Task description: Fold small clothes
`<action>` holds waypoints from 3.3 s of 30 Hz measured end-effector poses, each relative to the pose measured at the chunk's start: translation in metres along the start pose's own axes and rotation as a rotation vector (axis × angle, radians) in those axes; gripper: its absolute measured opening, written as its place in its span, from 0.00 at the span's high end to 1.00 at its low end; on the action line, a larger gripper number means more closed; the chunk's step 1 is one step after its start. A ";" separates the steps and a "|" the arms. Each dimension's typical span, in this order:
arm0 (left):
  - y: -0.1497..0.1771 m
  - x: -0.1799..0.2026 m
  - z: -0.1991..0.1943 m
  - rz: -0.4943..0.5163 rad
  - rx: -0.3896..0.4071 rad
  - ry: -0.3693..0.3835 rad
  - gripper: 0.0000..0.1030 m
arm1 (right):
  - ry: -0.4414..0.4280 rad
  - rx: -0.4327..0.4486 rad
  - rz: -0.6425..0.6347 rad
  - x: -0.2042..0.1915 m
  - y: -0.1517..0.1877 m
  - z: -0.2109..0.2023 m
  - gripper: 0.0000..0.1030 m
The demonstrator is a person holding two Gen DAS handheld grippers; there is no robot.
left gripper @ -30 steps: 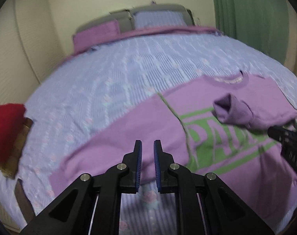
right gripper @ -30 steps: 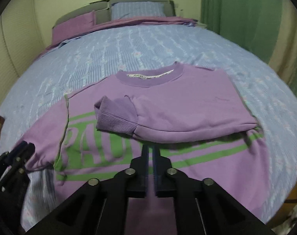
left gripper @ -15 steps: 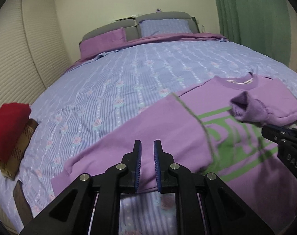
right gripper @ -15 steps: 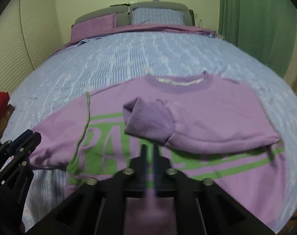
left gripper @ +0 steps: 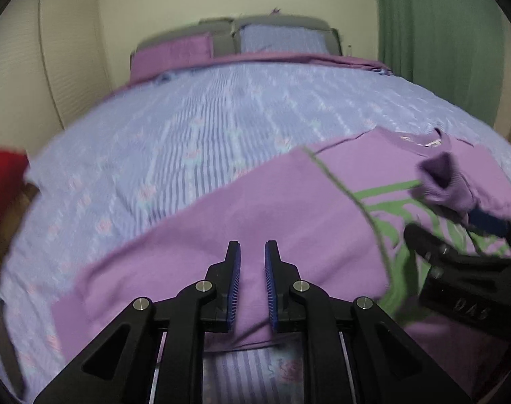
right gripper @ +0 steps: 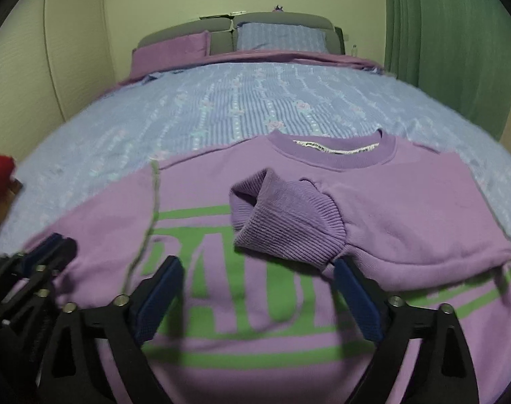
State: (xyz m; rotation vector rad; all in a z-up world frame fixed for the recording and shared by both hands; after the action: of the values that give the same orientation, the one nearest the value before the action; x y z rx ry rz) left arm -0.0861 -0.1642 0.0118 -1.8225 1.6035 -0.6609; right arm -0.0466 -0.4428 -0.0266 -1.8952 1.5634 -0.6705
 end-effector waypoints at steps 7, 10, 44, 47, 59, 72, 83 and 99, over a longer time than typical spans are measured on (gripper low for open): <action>0.020 -0.007 0.008 -0.063 0.043 0.054 0.85 | -0.013 -0.008 0.011 0.002 0.014 0.007 0.00; 0.020 -0.006 0.009 -0.060 0.039 0.049 0.85 | -0.049 -0.001 0.035 0.006 0.017 0.006 0.00; -0.048 -0.003 -0.106 0.052 0.303 -0.077 0.85 | 0.137 0.431 -0.081 0.001 -0.063 -0.147 0.00; -0.045 -0.004 -0.107 0.048 0.321 -0.094 0.85 | 0.204 0.504 -0.169 -0.011 -0.067 -0.157 0.01; -0.049 0.000 -0.112 0.087 0.389 -0.141 0.85 | 0.318 0.529 -0.312 -0.023 -0.066 -0.154 0.98; -0.044 0.004 -0.110 0.107 0.391 -0.140 0.86 | 0.276 0.472 -0.327 -0.028 -0.060 -0.135 0.63; -0.051 0.004 -0.115 0.126 0.402 -0.167 0.85 | 0.224 0.451 -0.240 -0.018 -0.051 -0.127 0.00; -0.044 0.014 -0.143 0.264 0.599 -0.309 0.85 | 0.179 0.271 -0.199 -0.016 -0.019 -0.085 0.82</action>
State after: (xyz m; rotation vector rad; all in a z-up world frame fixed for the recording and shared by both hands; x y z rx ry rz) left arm -0.1565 -0.1916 0.1419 -1.1842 1.2368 -0.6168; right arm -0.0965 -0.4351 0.0464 -1.8379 1.3182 -1.1078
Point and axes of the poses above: each gripper's, at about its wrist camera, not at the fingertips, and z roughly the way its jaws point, x to its right, y to its underside, the point moved 7 cm from there along z, roughly the way its jaws point, and after that the axes turned 2 degrees about -z, right-handed, at the moved point
